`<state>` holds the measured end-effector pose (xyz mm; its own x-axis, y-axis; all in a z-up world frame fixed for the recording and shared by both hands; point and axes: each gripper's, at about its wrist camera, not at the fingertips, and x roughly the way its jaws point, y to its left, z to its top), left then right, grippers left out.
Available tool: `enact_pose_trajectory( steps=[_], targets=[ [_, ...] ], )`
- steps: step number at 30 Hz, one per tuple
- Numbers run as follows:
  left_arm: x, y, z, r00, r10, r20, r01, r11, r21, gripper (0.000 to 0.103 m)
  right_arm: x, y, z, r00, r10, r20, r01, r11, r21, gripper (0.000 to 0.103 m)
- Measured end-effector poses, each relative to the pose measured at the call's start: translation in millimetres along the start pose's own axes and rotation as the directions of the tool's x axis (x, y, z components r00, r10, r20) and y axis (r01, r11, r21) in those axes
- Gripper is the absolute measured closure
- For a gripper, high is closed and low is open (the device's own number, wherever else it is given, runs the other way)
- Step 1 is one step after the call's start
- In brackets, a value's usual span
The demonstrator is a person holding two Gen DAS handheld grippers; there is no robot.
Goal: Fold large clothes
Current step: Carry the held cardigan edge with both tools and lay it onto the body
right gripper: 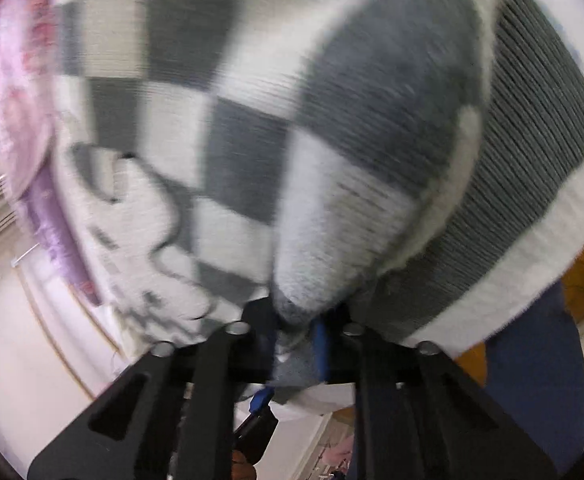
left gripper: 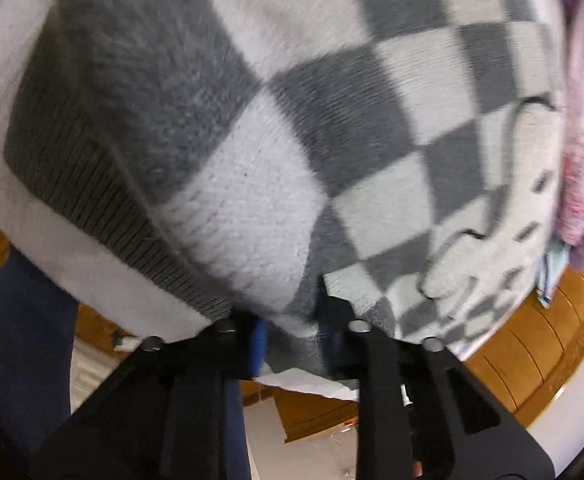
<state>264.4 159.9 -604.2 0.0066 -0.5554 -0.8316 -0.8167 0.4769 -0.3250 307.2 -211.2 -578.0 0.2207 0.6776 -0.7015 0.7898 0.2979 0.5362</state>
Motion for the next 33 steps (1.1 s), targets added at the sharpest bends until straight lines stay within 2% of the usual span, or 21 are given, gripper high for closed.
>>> enact_pose_trajectory(
  steps=[2,3,4,5,6,7,10,11,12,14,17,19,20,21,22,23,24,26,29,32,33],
  targets=[
    [-12.7,-4.1,-1.3,0.994,-0.106,0.041,0.105,0.994,0.03,0.09,-4.4,13.9,2.5,0.994,0.102,0.025,-0.1,0.992,-0.073,0.093],
    [-21.7,-7.5,-0.9,0.983,-0.168,0.079,0.163,0.985,0.062,0.09,-7.5,20.7,3.8,0.984,0.177,0.031,-0.172,0.978,-0.119,0.093],
    [-33.4,-10.2,0.4,0.958,-0.256,0.126,0.245,0.965,0.097,0.09,-11.4,26.2,4.6,0.971,0.235,0.038,-0.225,0.959,-0.169,0.093],
    [-41.3,-9.0,1.4,0.939,-0.31,0.149,0.293,0.948,0.123,0.09,-13.7,29.0,4.6,0.965,0.258,0.043,-0.244,0.947,-0.211,0.093],
    [-46.1,-10.3,2.1,0.923,-0.351,0.159,0.327,0.932,0.157,0.09,-14.7,28.4,4.6,0.96,0.278,0.036,-0.26,0.931,-0.256,0.093],
    [-48.7,-11.4,3.5,0.917,-0.365,0.159,0.334,0.923,0.193,0.09,-13.5,20.8,4.3,0.959,0.283,0.023,-0.268,0.928,-0.26,0.093],
    [-36.7,-1.3,5.2,0.935,-0.325,0.14,0.288,0.929,0.231,0.09,-6.3,-11.5,1.6,0.975,0.222,-0.003,-0.217,0.948,-0.234,0.093],
    [-29.7,9.5,3.8,0.948,-0.288,0.135,0.254,0.941,0.223,0.09,-1.6,-25.9,-1.7,0.987,0.158,-0.009,-0.156,0.958,-0.24,0.093],
    [-24.6,17.8,1.9,0.956,-0.262,0.133,0.231,0.95,0.21,0.09,-1.8,-36.7,-2.7,0.991,0.133,-0.014,-0.133,0.963,-0.236,0.093],
    [-12.3,36.3,-1.6,0.969,-0.211,0.127,0.187,0.966,0.179,0.089,-1.2,-57.1,-3.4,0.992,0.124,-0.006,-0.122,0.973,-0.195,0.093],
    [-5.9,35.3,-5.9,0.969,-0.2,0.143,0.173,0.967,0.187,0.086,-2.5,-56.6,-0.2,0.991,0.131,-0.002,-0.13,0.978,-0.162,0.092],
    [-2.3,24.5,-9.9,0.971,-0.201,0.133,0.177,0.969,0.169,0.082,-0.6,-39.9,-2.1,0.993,0.115,-0.018,-0.116,0.982,-0.151,0.083],
    [-0.1,21.9,-10.0,0.969,-0.214,0.122,0.195,0.97,0.147,0.078,-7.1,-35.0,-2.2,0.994,0.104,-0.019,-0.105,0.984,-0.144,0.08],
    [1.5,19.0,-11.2,0.967,-0.229,0.113,0.215,0.969,0.118,0.069,-12.9,-30.4,-2.9,0.996,0.09,-0.009,-0.091,0.986,-0.141,0.075],
    [-0.3,20.1,-13.2,0.965,-0.238,0.113,0.228,0.969,0.098,0.06,-15.3,-31.8,-5.4,0.997,0.081,0.006,-0.08,0.987,-0.138,0.067],
    [-5.9,22.1,-12.5,0.964,-0.235,0.127,0.226,0.971,0.083,0.043,-24.8,-29.6,-3.9,0.997,0.077,0.026,-0.073,0.988,-0.134,0.06],
    [-14.7,23.3,-12.3,0.962,-0.214,0.167,0.205,0.976,0.07,0.035,-28.1,-26.7,-1.8,0.997,0.069,0.039,-0.063,0.989,-0.134,0.046],
    [-22.1,30.7,-10.3,0.959,-0.21,0.189,0.203,0.978,0.057,0.034,-33.9,-25.4,2.2,0.998,0.027,0.062,-0.018,0.991,-0.132,0.044],
    [-21.3,36.4,-1.6,0.964,-0.162,0.21,0.158,0.987,0.035,0.034,-32.5,-35.3,8.4,0.996,-0.015,0.088,0.023,0.996,-0.089,0.044],
    [-24.9,48.0,11.0,0.968,-0.109,0.228,0.101,0.994,0.047,0.035,-23.8,-38.0,10.3,0.995,0.0,0.1,0.007,0.998,-0.062,0.044],
    [-23.9,44.8,14.7,0.97,-0.083,0.228,0.07,0.995,0.065,0.044,-17.8,-36.9,11.2,0.995,-0.022,0.099,0.031,0.996,-0.083,0.047]
  ],
)
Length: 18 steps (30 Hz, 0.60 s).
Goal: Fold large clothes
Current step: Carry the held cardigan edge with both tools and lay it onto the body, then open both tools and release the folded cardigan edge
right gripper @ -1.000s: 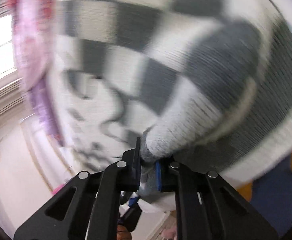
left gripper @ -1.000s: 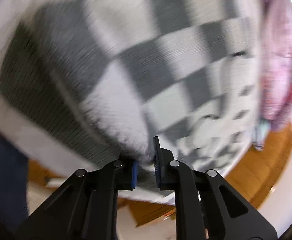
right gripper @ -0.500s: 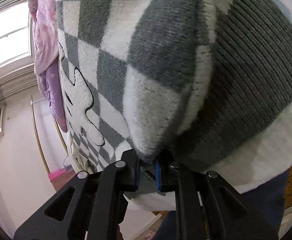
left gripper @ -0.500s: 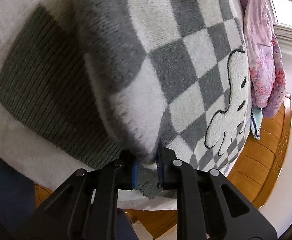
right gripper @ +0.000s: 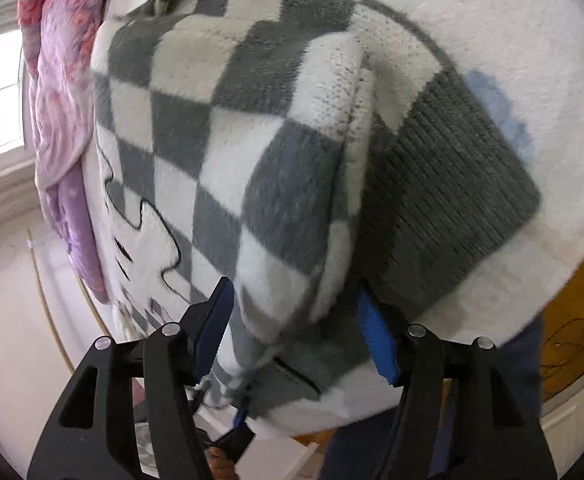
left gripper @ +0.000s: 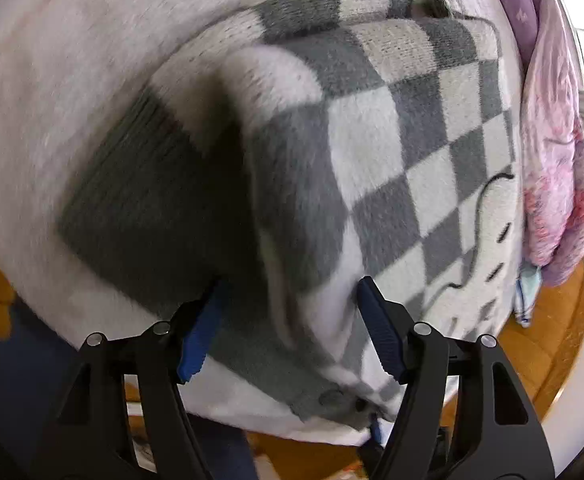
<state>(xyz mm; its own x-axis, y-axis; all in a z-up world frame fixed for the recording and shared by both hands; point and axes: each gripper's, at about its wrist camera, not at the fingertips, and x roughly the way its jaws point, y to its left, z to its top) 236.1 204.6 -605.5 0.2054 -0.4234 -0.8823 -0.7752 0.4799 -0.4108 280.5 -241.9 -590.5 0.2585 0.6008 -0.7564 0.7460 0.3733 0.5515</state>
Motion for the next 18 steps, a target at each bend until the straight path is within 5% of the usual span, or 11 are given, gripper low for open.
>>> enact_pose_trajectory(
  steps=[1,2,3,11,18],
  targets=[
    [0.2,-2.9,1.6,1.0,0.019,-0.002,-0.019,0.999,0.028,0.053,0.3,-2.1,0.2,1.0,-0.006,0.0,0.006,1.0,-0.028,0.074],
    [-2.1,-4.0,1.6,0.999,0.035,0.004,-0.035,0.998,0.054,0.072,1.6,3.8,-0.8,1.0,-0.011,-0.004,0.01,0.997,-0.081,0.086],
    [-6.1,-10.5,1.6,0.999,0.043,0.013,-0.045,0.993,0.108,0.089,-3.9,5.2,-1.5,1.0,-0.024,0.003,0.024,0.993,-0.118,0.088],
    [-36.6,1.9,-8.6,0.999,0.004,0.033,-0.01,0.983,0.182,0.091,-31.2,7.3,-15.5,1.0,-0.016,0.009,0.018,0.97,-0.243,0.092],
    [-21.1,16.6,2.1,0.997,0.071,0.027,-0.075,0.979,0.191,0.091,-13.4,-24.5,-15.6,0.997,-0.081,-0.007,0.078,0.976,-0.206,0.092]
  ],
)
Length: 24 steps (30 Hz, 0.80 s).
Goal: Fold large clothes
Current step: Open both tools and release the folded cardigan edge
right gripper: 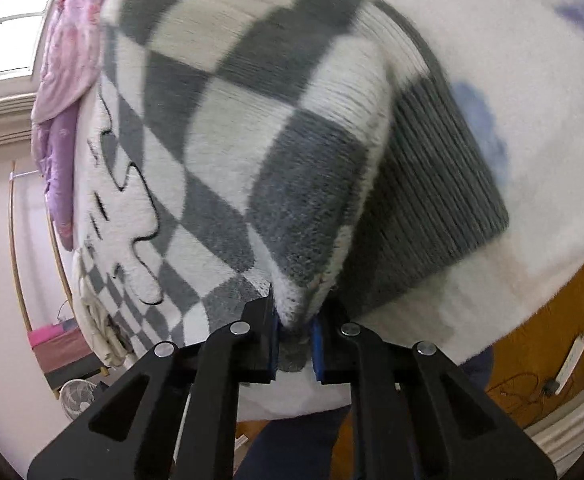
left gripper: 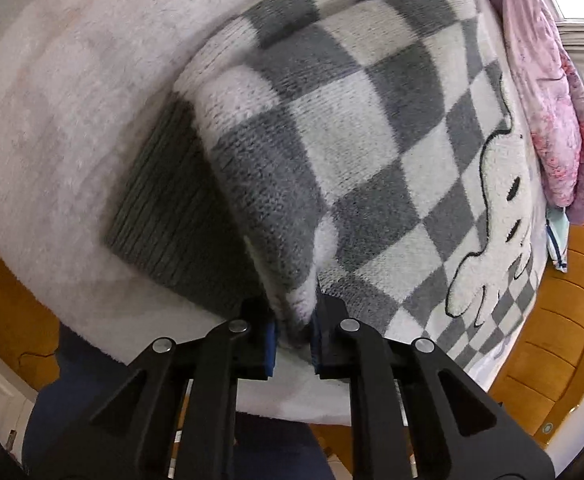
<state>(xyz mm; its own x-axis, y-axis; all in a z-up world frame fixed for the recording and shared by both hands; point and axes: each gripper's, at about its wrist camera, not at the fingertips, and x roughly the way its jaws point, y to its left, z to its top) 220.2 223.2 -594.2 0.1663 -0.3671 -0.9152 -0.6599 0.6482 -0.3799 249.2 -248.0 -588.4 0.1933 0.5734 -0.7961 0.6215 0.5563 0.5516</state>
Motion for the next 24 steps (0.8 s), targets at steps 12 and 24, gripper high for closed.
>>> enact_pose_trajectory(
  steps=[12,24],
  targets=[
    [-20.1,-35.8,11.4,0.995,0.103,0.015,-0.104,0.987,0.121,0.032,-1.9,85.0,30.1,0.98,-0.197,0.025,0.198,0.972,-0.13,0.056],
    [-94.0,-59.4,60.2,0.978,0.066,0.196,-0.096,0.984,0.152,0.031,-67.1,146.5,84.8,0.949,-0.19,0.252,0.262,0.92,-0.292,0.079]
  ],
)
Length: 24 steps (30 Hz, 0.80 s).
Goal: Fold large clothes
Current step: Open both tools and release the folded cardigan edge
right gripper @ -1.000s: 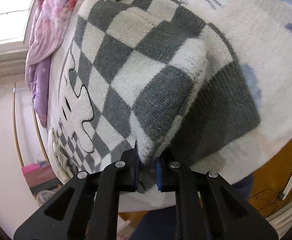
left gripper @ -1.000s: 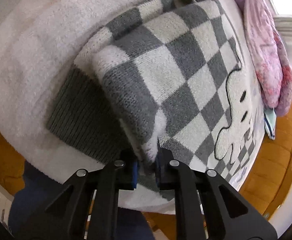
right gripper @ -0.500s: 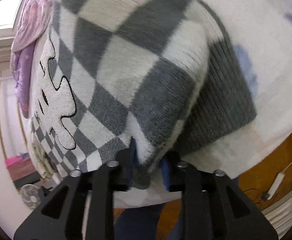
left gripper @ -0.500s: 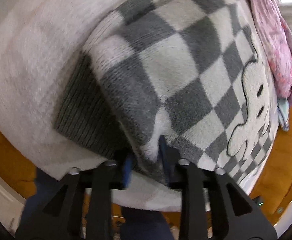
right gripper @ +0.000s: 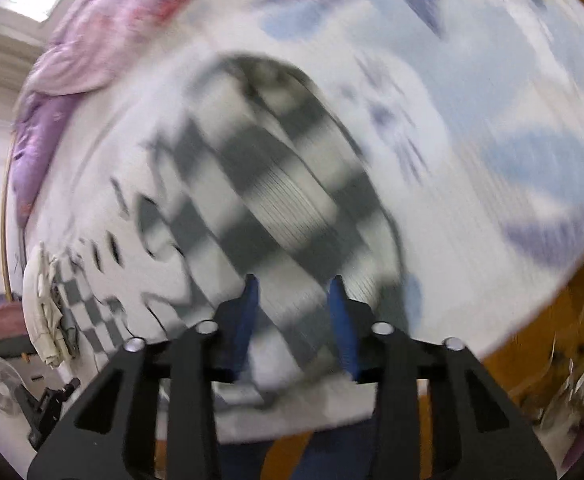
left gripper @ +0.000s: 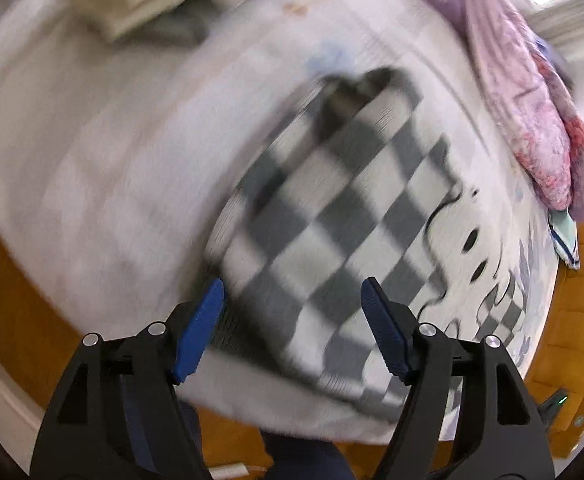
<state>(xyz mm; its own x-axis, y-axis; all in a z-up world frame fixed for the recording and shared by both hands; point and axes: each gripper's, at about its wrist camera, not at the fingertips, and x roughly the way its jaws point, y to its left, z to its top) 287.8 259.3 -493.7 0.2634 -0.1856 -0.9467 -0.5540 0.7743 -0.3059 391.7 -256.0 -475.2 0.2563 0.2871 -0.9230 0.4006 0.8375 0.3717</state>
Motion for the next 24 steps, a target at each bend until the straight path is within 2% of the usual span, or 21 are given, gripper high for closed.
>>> enact_pose_trajectory(
  steps=[3,5,9,10,11,12,15,18,20,22,24],
  targets=[
    [7.8,-29.0,24.5,0.998,-0.012,0.06,0.007,0.996,0.089,0.031,11.5,33.7,35.6,0.999,0.026,0.045,-0.022,0.996,-0.086,0.085],
    [19.6,-53.5,42.8,0.996,-0.052,0.075,0.041,0.989,0.14,0.031,25.7,57.1,56.7,0.998,0.03,0.051,-0.022,0.989,-0.149,0.087],
    [51.0,-100.8,70.4,0.994,-0.057,0.092,0.034,0.97,0.239,0.031,65.9,76.1,81.0,0.997,-0.065,0.03,0.07,0.968,-0.24,0.088],
    [61.1,-105.1,76.3,0.996,-0.056,0.077,0.036,0.97,0.242,0.031,74.2,74.0,84.6,0.996,-0.092,0.021,0.094,0.964,-0.248,0.096],
    [74.5,-107.1,82.1,0.998,-0.04,0.057,0.025,0.971,0.238,0.031,85.2,67.7,88.4,0.991,-0.13,0.012,0.128,0.958,-0.255,0.103],
    [88.3,-106.2,87.1,0.999,0.003,0.042,-0.012,0.974,0.225,0.031,90.8,58.2,90.9,0.992,-0.13,-0.002,0.125,0.959,-0.253,0.103],
    [115.4,-101.6,92.9,0.998,0.067,0.005,-0.066,0.97,0.235,0.034,109.8,46.0,91.8,0.988,-0.147,-0.039,0.134,0.964,-0.231,0.103],
    [121.3,-107.0,89.0,0.995,0.095,0.024,-0.098,0.952,0.292,0.035,112.3,54.9,93.0,0.976,-0.212,-0.048,0.196,0.954,-0.227,0.103],
    [116.3,-109.6,85.9,0.996,0.091,0.024,-0.094,0.948,0.304,0.033,98.6,72.6,90.9,0.972,-0.232,-0.023,0.221,0.95,-0.221,0.101],
    [106.1,-105.4,84.5,0.999,0.043,0.012,-0.045,0.96,0.277,0.031,83.6,97.0,83.4,0.982,-0.191,0.016,0.188,0.949,-0.251,0.101],
    [93.4,-94.3,82.0,1.0,0.003,0.017,-0.007,0.97,0.242,0.025,76.3,136.0,66.8,0.996,-0.089,0.003,0.085,0.948,-0.306,0.101]
  ],
)
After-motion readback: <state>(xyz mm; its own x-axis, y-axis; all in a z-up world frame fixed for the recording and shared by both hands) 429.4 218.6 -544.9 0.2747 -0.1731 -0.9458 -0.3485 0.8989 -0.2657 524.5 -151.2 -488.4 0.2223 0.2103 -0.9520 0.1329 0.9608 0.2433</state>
